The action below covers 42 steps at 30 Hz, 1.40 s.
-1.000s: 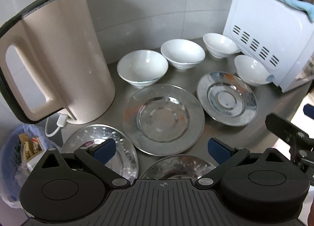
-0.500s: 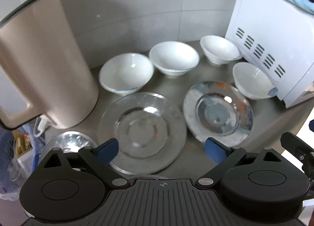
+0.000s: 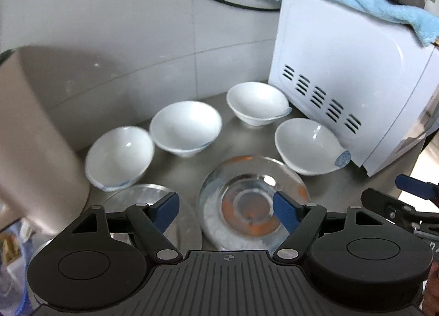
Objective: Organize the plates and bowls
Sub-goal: 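Move left tool to a white bowl by the microwave while right tool approaches another bowl, then close left tool on the bowl rim while right tool grips the large white bowl rim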
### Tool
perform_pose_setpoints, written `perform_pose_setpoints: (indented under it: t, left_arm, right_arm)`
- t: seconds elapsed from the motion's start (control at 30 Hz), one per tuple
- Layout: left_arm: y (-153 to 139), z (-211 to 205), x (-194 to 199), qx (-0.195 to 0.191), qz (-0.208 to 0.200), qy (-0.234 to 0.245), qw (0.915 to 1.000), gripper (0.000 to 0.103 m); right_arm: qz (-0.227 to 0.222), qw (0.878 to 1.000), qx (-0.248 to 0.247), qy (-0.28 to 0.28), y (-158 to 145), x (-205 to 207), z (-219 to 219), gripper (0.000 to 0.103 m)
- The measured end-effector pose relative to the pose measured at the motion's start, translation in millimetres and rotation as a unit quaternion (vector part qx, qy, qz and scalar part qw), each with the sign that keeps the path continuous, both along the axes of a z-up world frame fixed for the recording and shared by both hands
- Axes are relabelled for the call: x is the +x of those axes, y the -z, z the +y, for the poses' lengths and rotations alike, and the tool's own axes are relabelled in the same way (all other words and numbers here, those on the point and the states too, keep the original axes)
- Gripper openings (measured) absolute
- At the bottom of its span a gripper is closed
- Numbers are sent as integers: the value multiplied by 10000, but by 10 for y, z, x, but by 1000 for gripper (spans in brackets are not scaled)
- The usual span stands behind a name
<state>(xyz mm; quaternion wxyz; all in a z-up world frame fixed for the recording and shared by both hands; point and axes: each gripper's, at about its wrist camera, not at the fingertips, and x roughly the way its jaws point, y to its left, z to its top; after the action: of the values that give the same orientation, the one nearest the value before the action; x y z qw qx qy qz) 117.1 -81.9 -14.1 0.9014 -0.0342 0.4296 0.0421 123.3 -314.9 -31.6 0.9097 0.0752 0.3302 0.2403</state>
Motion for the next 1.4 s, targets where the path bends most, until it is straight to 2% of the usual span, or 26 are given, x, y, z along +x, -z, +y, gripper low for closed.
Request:
perform_pose_setpoints:
  t: [0.13,0.3,0.37,0.4,0.5,0.63,0.9,0.97,1.07,1.4]
  left_arm:
    - [71,23,294,-108,108,172,9997,103]
    - [156,22,658,-273,271,450,9982,103]
    - [191,1,772,-276,326,577,9974,103]
    - [211,-9,828,-273,356,650,9969,103]
    - [277,-51,1002,-297,425,854,9950,102]
    - [375,-119,1184,-295,513,1084,9923,101]
    - [514,-184,1409,-561,733,1293,9873,101]
    - [536,-210,1448,-598,765,1319,9865,101]
    - [576,-252,1504,-623,822,1334,9857,100]
    - [696,-316,1594,-734,1018,1377,9825,93]
  right_arm:
    - [76,9999,-87,100,29,123,3,92]
    - [175,9996,-105,212,46,264,-17,86]
    - [318,9992,-15,250,78,345,-20,69]
    - [437,9986,31,294,106,390,-18,65]
    - [709,9964,151,449,180,500,-32,61]
    - [674,9947,222,740,188,584,-66,53]
    - [808,9911,318,1006,271,777,-113,50]
    - [865,9906,281,1024,298,797,-90,39]
    - [1054,9884,361,1031,357,860,-113,30]
    - [1251,9855,387,1075,427,973,-62,29]
